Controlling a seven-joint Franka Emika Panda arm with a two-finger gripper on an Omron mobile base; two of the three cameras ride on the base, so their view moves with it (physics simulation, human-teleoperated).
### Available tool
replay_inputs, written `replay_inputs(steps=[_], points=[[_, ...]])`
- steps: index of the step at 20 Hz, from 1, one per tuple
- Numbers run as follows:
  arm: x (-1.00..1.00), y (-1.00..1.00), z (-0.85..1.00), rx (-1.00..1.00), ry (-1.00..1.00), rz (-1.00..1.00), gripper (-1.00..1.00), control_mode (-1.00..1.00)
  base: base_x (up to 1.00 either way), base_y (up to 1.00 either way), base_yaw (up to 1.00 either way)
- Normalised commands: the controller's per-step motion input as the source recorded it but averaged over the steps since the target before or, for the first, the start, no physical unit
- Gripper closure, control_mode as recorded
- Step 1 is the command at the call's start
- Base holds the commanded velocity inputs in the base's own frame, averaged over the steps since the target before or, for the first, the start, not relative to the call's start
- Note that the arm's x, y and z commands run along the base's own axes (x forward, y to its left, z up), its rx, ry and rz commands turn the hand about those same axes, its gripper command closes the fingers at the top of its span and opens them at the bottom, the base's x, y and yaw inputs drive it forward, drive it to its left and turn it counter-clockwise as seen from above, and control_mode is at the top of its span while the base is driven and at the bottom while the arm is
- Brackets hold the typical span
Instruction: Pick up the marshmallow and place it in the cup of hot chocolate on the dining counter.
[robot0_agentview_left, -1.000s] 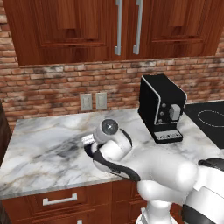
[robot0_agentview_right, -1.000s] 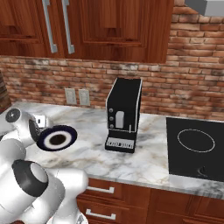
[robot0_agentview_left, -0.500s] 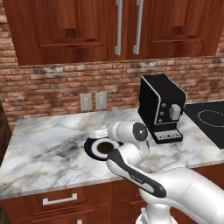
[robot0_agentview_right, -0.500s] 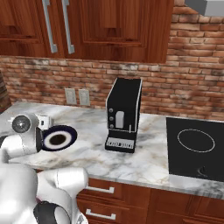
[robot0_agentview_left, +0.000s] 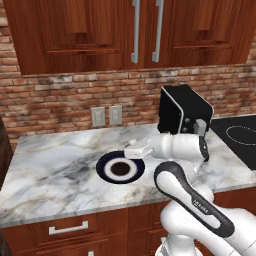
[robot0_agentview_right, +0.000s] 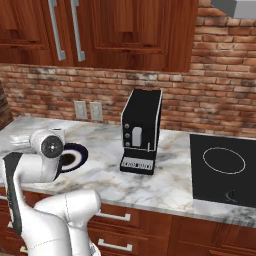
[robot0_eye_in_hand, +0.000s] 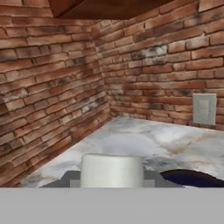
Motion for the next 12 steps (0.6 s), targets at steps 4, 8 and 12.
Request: replay_inputs(steps=[4,8,12], points=[[-0.53,-0.54,0.16,0.13,-0.02,0.27,1.00,-1.00,0.00,0.00,0.00],[-0.73,-0.34,0.11,0.08,-0.41,0.05,1.00,-1.00,0.00,0.00,0.00],[-0.54,-0.38,0.00,0.14,-0.54,0.00,1.00,-1.00,0.00,0.00,0.00]])
